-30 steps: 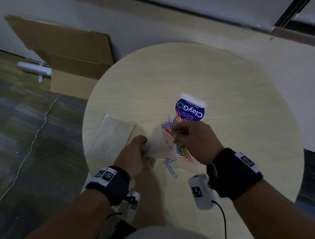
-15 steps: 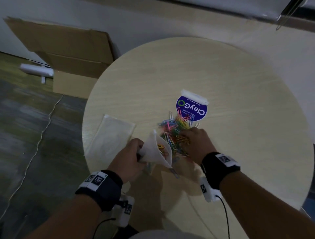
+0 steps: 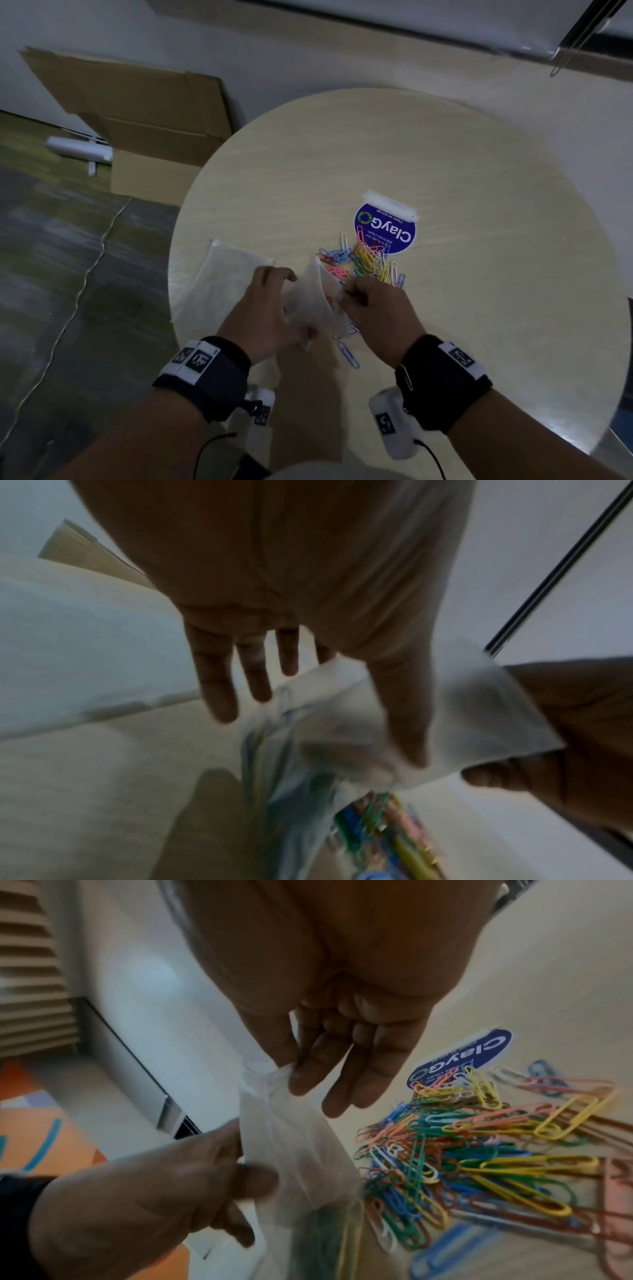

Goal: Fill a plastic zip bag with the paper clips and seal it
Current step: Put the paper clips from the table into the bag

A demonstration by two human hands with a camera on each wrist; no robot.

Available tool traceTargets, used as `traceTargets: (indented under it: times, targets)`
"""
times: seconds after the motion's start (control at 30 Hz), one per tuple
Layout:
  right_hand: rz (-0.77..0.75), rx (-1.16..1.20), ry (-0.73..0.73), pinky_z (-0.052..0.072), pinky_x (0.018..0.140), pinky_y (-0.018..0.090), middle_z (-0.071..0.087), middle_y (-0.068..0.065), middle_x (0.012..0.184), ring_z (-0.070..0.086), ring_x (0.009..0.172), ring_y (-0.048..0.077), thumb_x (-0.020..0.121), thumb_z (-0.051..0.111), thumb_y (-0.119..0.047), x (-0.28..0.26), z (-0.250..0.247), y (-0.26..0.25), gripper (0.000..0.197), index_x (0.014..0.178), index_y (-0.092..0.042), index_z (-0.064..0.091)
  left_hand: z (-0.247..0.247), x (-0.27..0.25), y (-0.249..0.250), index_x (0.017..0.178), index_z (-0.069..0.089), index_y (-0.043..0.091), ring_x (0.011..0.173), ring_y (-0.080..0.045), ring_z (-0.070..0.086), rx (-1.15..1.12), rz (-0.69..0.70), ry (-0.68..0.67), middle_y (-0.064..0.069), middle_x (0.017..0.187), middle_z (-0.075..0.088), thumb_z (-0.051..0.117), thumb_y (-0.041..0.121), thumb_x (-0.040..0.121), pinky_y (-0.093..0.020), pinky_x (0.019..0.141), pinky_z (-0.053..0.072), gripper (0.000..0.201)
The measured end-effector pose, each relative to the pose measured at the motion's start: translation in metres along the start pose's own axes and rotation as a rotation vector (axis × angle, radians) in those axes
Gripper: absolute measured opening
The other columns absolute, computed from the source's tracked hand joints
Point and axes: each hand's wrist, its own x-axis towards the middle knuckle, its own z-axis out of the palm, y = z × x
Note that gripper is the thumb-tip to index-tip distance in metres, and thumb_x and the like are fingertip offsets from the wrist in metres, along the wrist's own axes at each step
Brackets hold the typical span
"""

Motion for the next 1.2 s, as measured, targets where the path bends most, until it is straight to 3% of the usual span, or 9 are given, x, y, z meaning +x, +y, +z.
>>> traceTargets:
  times: [0.1, 0.2, 0.37, 0.57, 0.7, 0.83, 0.93, 1.07, 1.2]
  targets:
    - [0.003, 0.025, -0.023, 0.035, 0.054, 0.014, 0.059, -0.004, 0.061, 0.051, 0.059, 0.009, 0.084, 0.063, -0.022, -0.001, 0.0, -0.001, 0.014, 0.07, -0.02, 0.062, -0.006, -0.009, 0.019, 0.089, 0.053, 0.028, 0.083, -0.008, 0.053, -0.115, 0.116, 0.189, 0.01, 0.097, 0.046, 0.073, 0.056, 0.075, -0.025, 0.069, 0.044, 0.038]
    - [0.012, 0.012, -0.031, 0.036, 0.054, 0.016, 0.061, -0.005, 0.061, 0.053, 0.059, 0.006, 0.083, 0.062, -0.024, 0.0, 0.004, 0.002, 0.016, 0.067, -0.021, 0.061, -0.005, -0.003, 0.036, 0.066, 0.054, 0.018, 0.071, -0.016, 0.054, -0.058, 0.056, 0.157, 0.0, 0.074, 0.047, 0.051, 0.059, 0.088, -0.032, 0.067, 0.042, 0.046]
    - [0.004, 0.011, -0.035, 0.038, 0.055, 0.023, 0.054, -0.005, 0.056, 0.048, 0.054, 0.007, 0.087, 0.06, -0.027, 0.0, 0.003, 0.004, 0.021, 0.068, -0.02, 0.056, -0.017, -0.004, 0.041, 0.057, 0.039, 0.015, 0.059, -0.016, 0.044, -0.049, 0.019, 0.103, -0.002, 0.062, 0.039, 0.055, 0.021, 0.09, -0.034, 0.058, 0.032, 0.038]
    - [-0.02, 0.139, -0.141, 0.049, 0.067, 0.04, 0.06, 0.001, 0.068, 0.053, 0.064, 0.021, 0.087, 0.056, -0.031, -0.001, 0.016, -0.001, 0.017, 0.074, -0.022, 0.051, -0.031, -0.024, 0.061, 0.052, 0.049, 0.015, 0.059, -0.019, 0.053, -0.097, 0.049, 0.204, -0.007, 0.056, 0.05, 0.055, 0.031, 0.081, -0.032, 0.057, 0.04, 0.034]
    - [0.072, 0.254, -0.176, 0.054, 0.072, 0.056, 0.065, 0.01, 0.072, 0.064, 0.072, 0.034, 0.081, 0.047, -0.042, 0.001, 0.023, 0.01, 0.017, 0.077, -0.026, 0.047, -0.009, -0.017, 0.03, 0.085, 0.06, 0.019, 0.07, -0.022, 0.056, -0.304, 0.014, 0.26, -0.003, 0.086, 0.058, 0.059, 0.049, 0.079, -0.043, 0.069, 0.049, 0.03]
    - [0.067, 0.235, -0.172, 0.052, 0.074, 0.053, 0.064, 0.01, 0.073, 0.061, 0.073, 0.032, 0.086, 0.048, -0.041, 0.001, 0.016, 0.011, 0.022, 0.078, -0.021, 0.049, 0.01, -0.01, 0.001, 0.14, 0.037, 0.037, 0.102, -0.009, 0.059, 0.037, -0.031, -0.039, 0.013, 0.13, 0.049, 0.087, 0.06, 0.049, -0.033, 0.086, 0.051, 0.107]
    - [0.111, 0.136, -0.116, 0.052, 0.076, 0.045, 0.068, 0.005, 0.078, 0.063, 0.077, 0.025, 0.087, 0.045, -0.048, 0.008, 0.006, 0.025, 0.034, 0.082, -0.016, 0.058, 0.02, -0.005, -0.007, 0.143, 0.037, 0.03, 0.116, -0.022, 0.058, 0.157, -0.046, -0.068, 0.004, 0.134, 0.05, 0.083, 0.046, 0.066, -0.031, 0.086, 0.047, 0.091]
    - [0.431, -0.106, 0.246, 0.047, 0.09, 0.039, 0.061, 0.013, 0.112, 0.059, 0.102, 0.034, 0.082, 0.059, -0.048, 0.029, -0.024, 0.072, 0.043, 0.112, -0.016, 0.06, 0.02, -0.007, -0.016, 0.129, 0.045, 0.026, 0.104, -0.031, 0.061, 0.137, -0.057, -0.025, 0.0, 0.124, 0.05, 0.082, 0.032, 0.067, -0.038, 0.078, 0.051, 0.073]
    - [0.483, -0.344, 0.143, 0.041, 0.094, 0.046, 0.046, 0.015, 0.121, 0.046, 0.111, 0.039, 0.073, 0.06, -0.064, 0.041, -0.02, 0.082, 0.072, 0.124, -0.013, 0.051, 0.023, -0.01, -0.016, 0.13, 0.045, 0.023, 0.101, -0.027, 0.062, 0.111, -0.047, 0.015, 0.001, 0.127, 0.046, 0.083, 0.026, 0.069, -0.033, 0.076, 0.048, 0.072]
